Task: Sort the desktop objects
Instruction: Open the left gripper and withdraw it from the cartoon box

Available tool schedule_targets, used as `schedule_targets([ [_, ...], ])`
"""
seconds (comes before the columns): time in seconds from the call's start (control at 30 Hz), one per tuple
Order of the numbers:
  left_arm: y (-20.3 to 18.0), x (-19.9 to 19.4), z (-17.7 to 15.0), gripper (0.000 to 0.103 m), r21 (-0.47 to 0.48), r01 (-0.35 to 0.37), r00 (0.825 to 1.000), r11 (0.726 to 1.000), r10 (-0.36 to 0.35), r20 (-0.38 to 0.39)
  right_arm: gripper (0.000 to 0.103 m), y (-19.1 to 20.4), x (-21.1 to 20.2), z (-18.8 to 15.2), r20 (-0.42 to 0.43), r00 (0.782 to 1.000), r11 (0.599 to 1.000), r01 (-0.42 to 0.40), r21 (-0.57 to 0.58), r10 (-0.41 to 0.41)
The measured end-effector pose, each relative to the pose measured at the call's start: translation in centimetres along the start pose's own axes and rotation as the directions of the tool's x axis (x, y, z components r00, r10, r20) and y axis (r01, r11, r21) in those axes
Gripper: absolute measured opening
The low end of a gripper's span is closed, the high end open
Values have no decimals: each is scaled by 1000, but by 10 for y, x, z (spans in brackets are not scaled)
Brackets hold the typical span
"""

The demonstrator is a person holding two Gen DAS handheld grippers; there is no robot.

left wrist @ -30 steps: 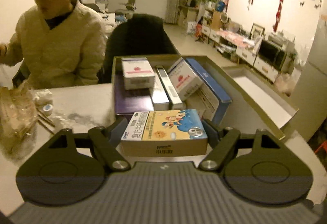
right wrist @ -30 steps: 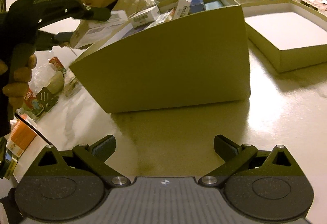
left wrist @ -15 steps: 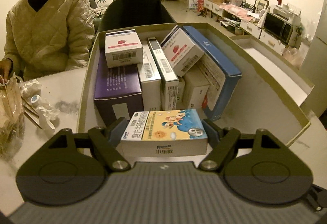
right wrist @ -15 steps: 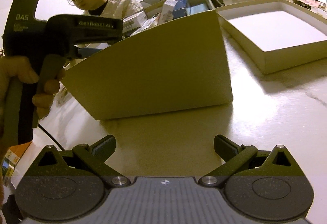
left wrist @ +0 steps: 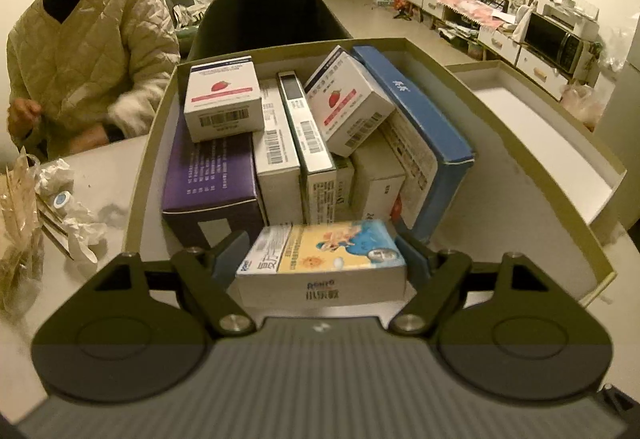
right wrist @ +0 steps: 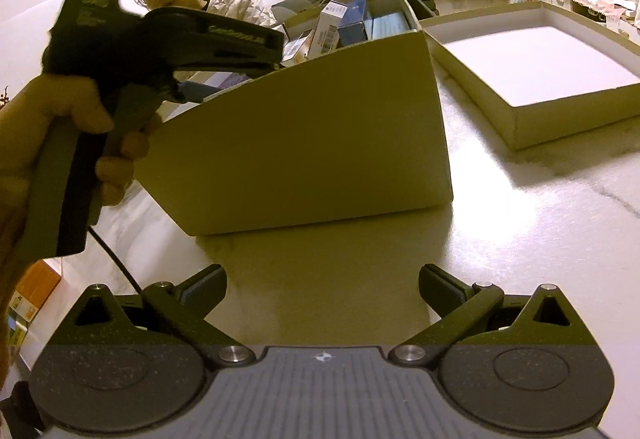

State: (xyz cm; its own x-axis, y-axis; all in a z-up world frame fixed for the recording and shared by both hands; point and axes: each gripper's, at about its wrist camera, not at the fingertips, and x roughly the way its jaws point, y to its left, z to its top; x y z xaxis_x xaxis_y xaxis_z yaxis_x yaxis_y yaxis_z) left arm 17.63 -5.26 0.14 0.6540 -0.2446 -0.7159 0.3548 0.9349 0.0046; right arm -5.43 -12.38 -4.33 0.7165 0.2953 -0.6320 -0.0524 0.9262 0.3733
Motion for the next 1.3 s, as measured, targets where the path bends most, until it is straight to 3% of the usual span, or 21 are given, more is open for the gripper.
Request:
schedule_targets([
  [0.47,8,-10,-2,86,-44,3,1000,999,-3,-12,103,4,-7,2,17,1000,1000,8,-17,-8],
  [0.87,8,-44,-16,97,-47,32,998,998,-29,57,103,11,-16,2,39,999,999,11,-42,-9],
  [1.03,-2,-62,-29,103,-15,70,993,997,-68,100,103,7,-22,2,55,998,999,27,-37,-25],
  [1.3,-18,-93,-51,103,62,104,981,993,-112,155,103,-11,-34,3,88,994,997,73,-1,-72],
])
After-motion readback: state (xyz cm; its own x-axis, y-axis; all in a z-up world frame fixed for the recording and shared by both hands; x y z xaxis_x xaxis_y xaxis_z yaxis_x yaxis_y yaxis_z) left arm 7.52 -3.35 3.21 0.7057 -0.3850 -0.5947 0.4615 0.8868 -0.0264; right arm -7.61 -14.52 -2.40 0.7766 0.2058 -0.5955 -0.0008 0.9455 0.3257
